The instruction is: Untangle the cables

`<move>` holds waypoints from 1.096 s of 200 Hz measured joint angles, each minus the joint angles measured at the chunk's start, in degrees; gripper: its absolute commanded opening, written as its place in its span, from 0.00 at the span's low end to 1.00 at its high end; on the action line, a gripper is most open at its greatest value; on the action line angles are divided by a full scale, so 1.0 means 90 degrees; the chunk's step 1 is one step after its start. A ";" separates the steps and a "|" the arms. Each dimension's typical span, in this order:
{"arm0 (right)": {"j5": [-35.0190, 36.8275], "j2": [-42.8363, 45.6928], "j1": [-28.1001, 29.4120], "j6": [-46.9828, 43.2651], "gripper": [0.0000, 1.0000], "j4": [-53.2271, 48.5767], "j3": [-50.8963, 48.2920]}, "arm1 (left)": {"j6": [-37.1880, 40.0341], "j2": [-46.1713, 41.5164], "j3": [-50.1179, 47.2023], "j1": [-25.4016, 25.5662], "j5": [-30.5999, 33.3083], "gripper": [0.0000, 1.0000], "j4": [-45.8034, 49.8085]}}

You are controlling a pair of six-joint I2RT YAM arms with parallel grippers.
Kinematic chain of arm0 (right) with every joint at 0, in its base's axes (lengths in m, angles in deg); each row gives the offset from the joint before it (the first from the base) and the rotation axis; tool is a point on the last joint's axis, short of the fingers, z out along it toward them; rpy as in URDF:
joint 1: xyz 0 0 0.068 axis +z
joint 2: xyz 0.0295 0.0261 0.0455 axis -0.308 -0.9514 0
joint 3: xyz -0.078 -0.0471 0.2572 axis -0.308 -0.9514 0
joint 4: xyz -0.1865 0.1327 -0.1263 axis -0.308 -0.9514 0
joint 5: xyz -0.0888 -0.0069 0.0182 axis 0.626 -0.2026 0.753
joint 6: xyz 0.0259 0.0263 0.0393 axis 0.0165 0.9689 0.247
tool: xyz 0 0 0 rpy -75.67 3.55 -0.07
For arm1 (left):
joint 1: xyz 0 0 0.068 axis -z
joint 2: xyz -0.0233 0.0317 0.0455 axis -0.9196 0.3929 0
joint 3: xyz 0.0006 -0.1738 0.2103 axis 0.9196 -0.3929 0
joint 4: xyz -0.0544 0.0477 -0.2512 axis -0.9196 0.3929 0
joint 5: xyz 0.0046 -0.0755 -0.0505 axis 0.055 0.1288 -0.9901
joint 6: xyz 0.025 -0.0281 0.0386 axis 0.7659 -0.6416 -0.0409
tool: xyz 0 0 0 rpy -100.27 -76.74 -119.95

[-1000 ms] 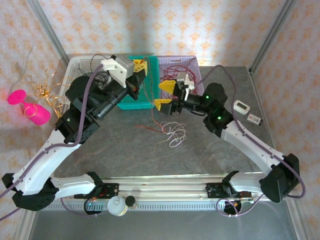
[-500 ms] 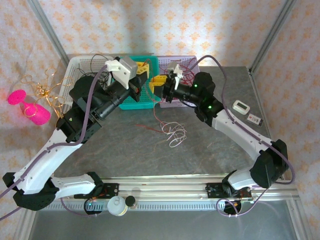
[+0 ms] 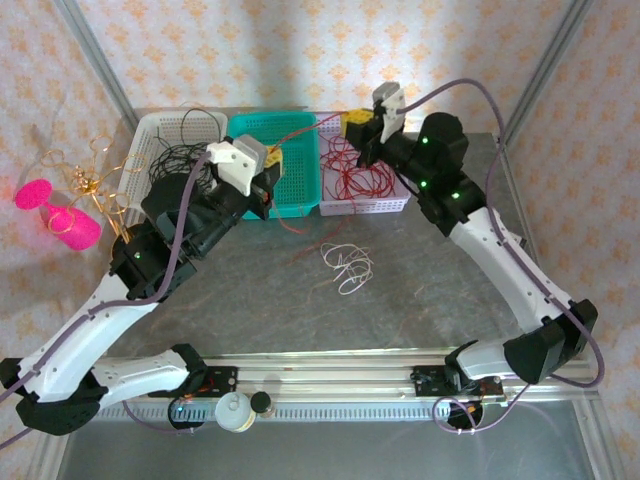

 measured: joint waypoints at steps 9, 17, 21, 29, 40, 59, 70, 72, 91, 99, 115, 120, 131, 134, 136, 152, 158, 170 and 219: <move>0.0194 -0.0032 0.0000 0.0005 0.00 -0.0061 0.0299 | -0.0051 0.0000 -0.0124 -0.0027 -0.0010 0.27 0.0000; 0.0381 -0.0107 -0.0002 0.0039 0.00 -0.0112 0.0627 | -0.0112 0.0000 -0.0255 -0.0032 -0.0034 0.38 -0.0017; 0.0483 -0.0160 -0.0010 0.0063 0.00 -0.0129 0.0818 | -0.0209 0.0000 -0.0318 -0.0036 -0.0046 0.43 -0.0029; 0.0653 -0.0289 -0.0029 0.0117 0.00 -0.0129 0.1188 | -0.0267 0.0005 -0.0452 -0.0061 -0.0107 0.52 -0.0041; 0.0855 -0.0491 -0.0044 0.0219 0.00 -0.0114 0.1678 | -0.0440 0.0017 -0.0639 -0.0063 -0.0189 0.59 -0.0092; 0.1146 -0.0928 -0.0083 0.0296 0.00 -0.0134 0.2450 | -0.0636 0.0039 -0.0979 -0.0063 -0.0345 0.66 -0.0279; 0.1282 -0.1297 -0.0126 0.0304 0.00 -0.0175 0.2963 | -0.0772 0.0032 -0.1192 -0.0061 -0.0413 0.68 -0.0384; 0.1294 -0.1343 -0.0134 0.0304 0.00 -0.0192 0.3031 | -0.0794 0.0029 -0.1231 -0.0061 -0.0430 0.68 -0.0403; 0.1467 -0.2047 -0.0291 0.0301 0.00 -0.0289 0.3832 | -0.1020 -0.0061 -0.1625 -0.0063 -0.0503 0.70 -0.0576; 0.1503 -0.2361 -0.0381 0.0318 0.00 -0.0418 0.4172 | -0.1124 -0.0148 -0.1804 -0.0063 -0.0503 0.71 -0.0634; 0.1588 -0.3016 -0.0568 0.0321 0.00 -0.0627 0.4847 | -0.1321 -0.0425 -0.2169 -0.0061 -0.0500 0.71 -0.0682; 0.1613 -0.3211 -0.0622 0.0321 0.00 -0.0709 0.5020 | -0.1387 -0.0527 -0.2268 -0.0061 -0.0500 0.71 -0.0697; 0.1659 -0.3606 -0.0731 0.0321 0.00 -0.0801 0.5321 | -0.1523 -0.0748 -0.2460 -0.0063 -0.0495 0.71 -0.0716; 0.1666 -0.3691 -0.0760 0.0321 0.00 -0.0835 0.5382 | -0.1562 -0.0806 -0.2509 -0.0061 -0.0495 0.71 -0.0731; 0.1671 -0.3755 -0.0780 0.0323 0.00 -0.0850 0.5418 | -0.1593 -0.0850 -0.2540 -0.0063 -0.0495 0.71 -0.0731; 0.1712 -0.4172 -0.0916 0.0350 0.00 -0.0957 0.5574 | -0.1790 -0.1132 -0.2759 -0.0063 -0.0498 0.71 -0.0775; 0.1722 -0.4294 -0.0962 0.0369 0.00 -0.0967 0.5593 | -0.1846 -0.1205 -0.2820 -0.0063 -0.0498 0.71 -0.0787; 0.1746 -0.4520 -0.1044 0.0398 0.00 -0.1020 0.5603 | -0.1957 -0.1280 -0.2895 -0.0063 -0.0495 0.71 -0.0794; 0.1851 -0.4891 -0.1260 0.0461 0.00 -0.1350 0.5197 | -0.2142 -0.1277 -0.3109 -0.0063 -0.0425 0.71 -0.0809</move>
